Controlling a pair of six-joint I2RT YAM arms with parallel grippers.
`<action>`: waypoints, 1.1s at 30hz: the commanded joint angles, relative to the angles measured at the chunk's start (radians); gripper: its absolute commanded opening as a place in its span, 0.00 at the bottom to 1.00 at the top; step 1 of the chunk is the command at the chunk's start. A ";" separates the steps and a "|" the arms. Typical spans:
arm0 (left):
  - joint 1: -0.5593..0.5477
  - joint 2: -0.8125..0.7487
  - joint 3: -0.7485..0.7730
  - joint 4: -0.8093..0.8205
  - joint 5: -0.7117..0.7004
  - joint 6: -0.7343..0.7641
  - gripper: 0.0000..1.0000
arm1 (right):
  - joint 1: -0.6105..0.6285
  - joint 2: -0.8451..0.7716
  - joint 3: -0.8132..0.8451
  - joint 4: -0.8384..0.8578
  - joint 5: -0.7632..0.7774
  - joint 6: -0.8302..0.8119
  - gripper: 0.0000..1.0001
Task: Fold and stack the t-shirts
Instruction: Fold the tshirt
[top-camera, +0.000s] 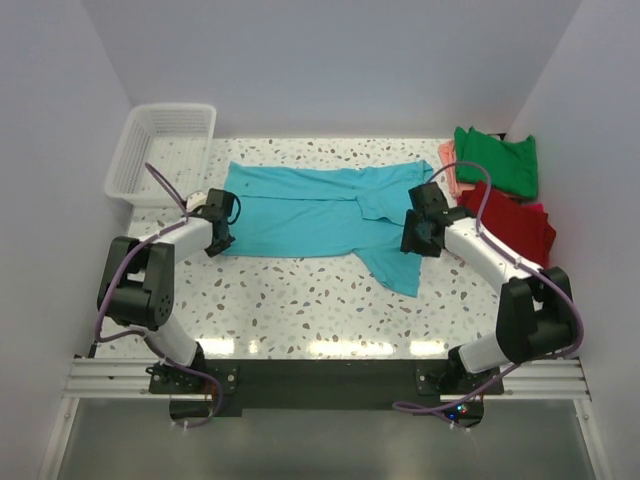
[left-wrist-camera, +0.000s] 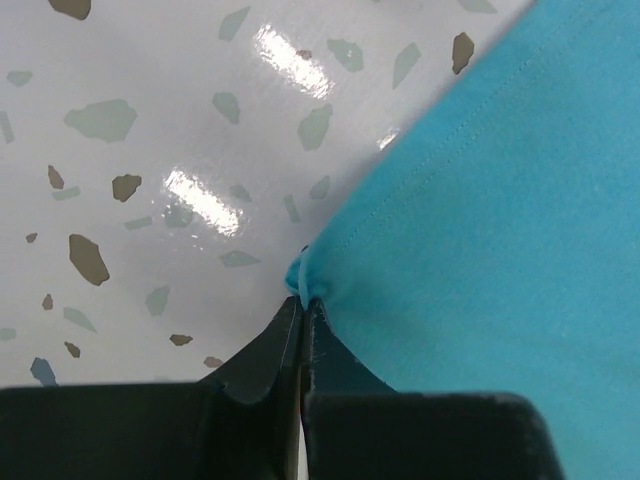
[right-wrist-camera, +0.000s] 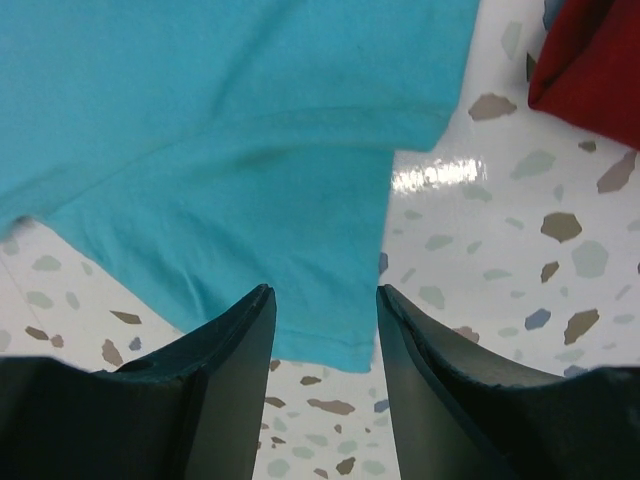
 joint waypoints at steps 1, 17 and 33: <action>0.010 -0.039 0.029 -0.105 -0.016 -0.018 0.00 | 0.005 -0.064 -0.056 -0.070 0.043 0.068 0.49; 0.010 -0.074 0.082 -0.119 0.034 0.031 0.00 | 0.007 -0.093 -0.266 -0.004 -0.104 0.114 0.49; 0.008 -0.065 0.086 -0.119 0.039 0.035 0.00 | 0.060 0.060 -0.245 -0.026 -0.084 0.108 0.00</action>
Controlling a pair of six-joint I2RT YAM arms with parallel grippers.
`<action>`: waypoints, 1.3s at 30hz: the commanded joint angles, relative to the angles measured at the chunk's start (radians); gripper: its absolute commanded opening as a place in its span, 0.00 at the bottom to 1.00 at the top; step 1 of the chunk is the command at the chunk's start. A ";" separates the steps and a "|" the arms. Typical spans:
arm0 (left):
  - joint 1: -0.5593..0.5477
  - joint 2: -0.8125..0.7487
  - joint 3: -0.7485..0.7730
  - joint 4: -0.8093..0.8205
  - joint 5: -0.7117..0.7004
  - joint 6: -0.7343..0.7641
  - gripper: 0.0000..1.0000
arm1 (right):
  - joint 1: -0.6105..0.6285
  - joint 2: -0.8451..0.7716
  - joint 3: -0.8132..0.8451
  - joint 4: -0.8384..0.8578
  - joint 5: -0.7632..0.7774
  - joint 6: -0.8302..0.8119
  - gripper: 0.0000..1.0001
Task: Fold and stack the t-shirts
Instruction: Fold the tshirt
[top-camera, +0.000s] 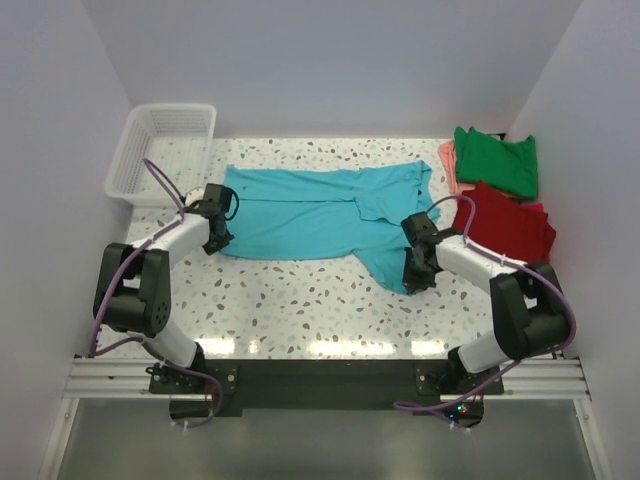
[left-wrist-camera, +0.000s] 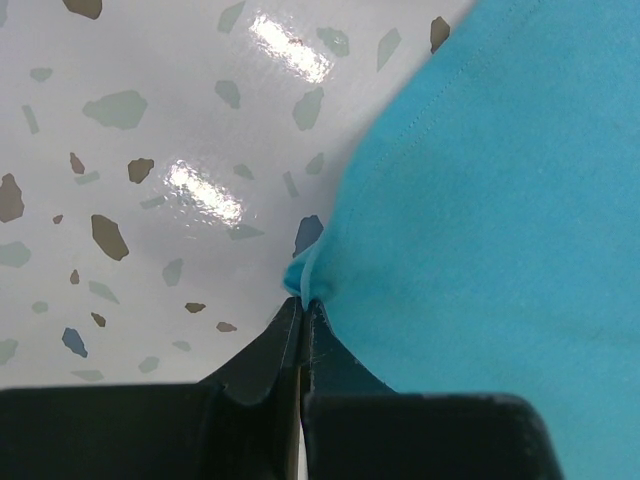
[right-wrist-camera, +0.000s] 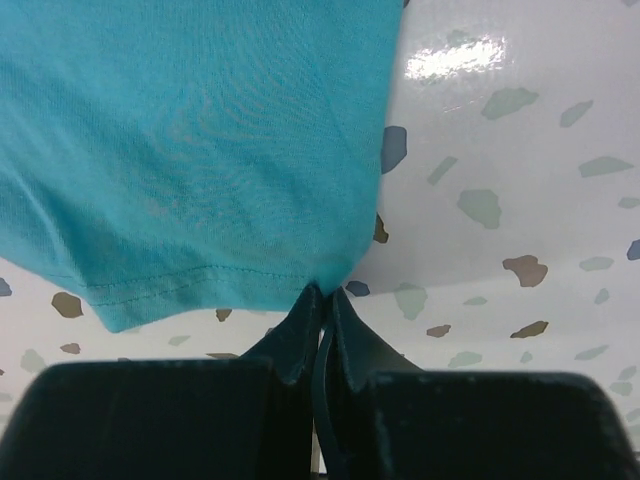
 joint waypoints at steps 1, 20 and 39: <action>0.007 -0.018 0.037 0.001 0.000 0.013 0.00 | 0.020 0.030 -0.016 -0.022 0.024 0.024 0.00; 0.007 -0.148 -0.010 -0.094 -0.065 0.045 0.00 | 0.057 -0.315 0.136 -0.447 0.222 0.185 0.00; 0.007 -0.196 -0.020 -0.134 -0.048 -0.035 0.00 | 0.055 -0.376 0.218 -0.447 0.337 0.219 0.00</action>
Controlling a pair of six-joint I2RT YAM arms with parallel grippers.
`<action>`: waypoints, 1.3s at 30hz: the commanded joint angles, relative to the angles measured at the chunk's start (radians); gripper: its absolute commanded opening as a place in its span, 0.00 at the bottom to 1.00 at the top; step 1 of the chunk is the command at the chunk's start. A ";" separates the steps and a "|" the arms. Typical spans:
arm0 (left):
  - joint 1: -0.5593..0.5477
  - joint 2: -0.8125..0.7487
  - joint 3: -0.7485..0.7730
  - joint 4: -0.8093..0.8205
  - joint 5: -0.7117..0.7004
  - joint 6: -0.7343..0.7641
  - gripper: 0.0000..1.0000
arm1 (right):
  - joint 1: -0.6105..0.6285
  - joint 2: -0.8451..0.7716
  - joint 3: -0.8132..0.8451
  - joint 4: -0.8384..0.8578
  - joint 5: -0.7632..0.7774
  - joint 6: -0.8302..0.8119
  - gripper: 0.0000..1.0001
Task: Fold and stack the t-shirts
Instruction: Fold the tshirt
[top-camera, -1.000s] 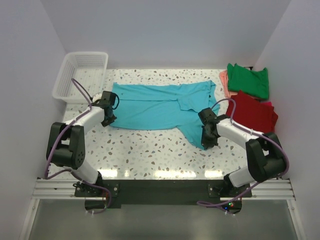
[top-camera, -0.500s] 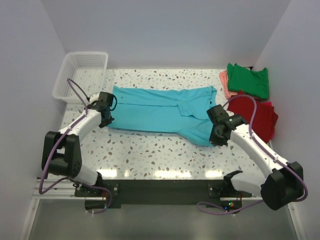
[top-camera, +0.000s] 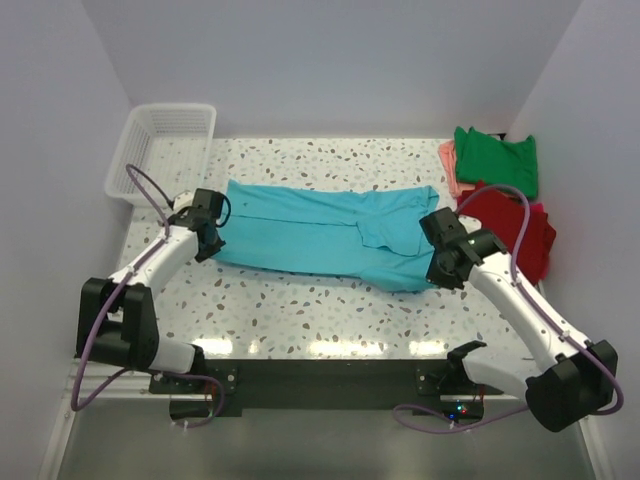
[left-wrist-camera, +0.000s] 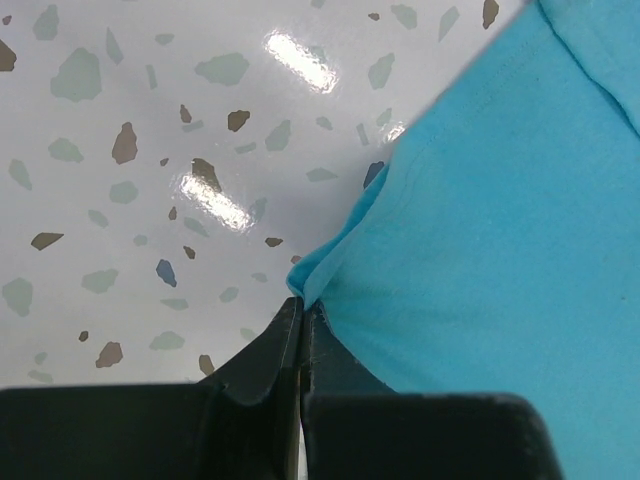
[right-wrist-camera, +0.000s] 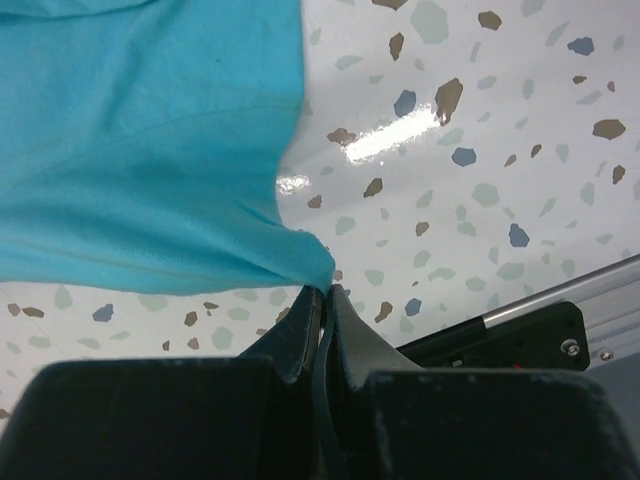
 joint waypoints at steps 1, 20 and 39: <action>0.007 0.035 0.047 0.008 -0.013 -0.040 0.00 | 0.002 0.043 0.083 0.054 0.082 -0.001 0.00; 0.007 0.421 0.421 0.029 -0.075 -0.021 0.00 | -0.148 0.384 0.333 0.345 0.161 -0.221 0.00; 0.009 0.616 0.621 0.110 -0.080 0.057 0.30 | -0.199 0.695 0.496 0.421 0.110 -0.253 0.14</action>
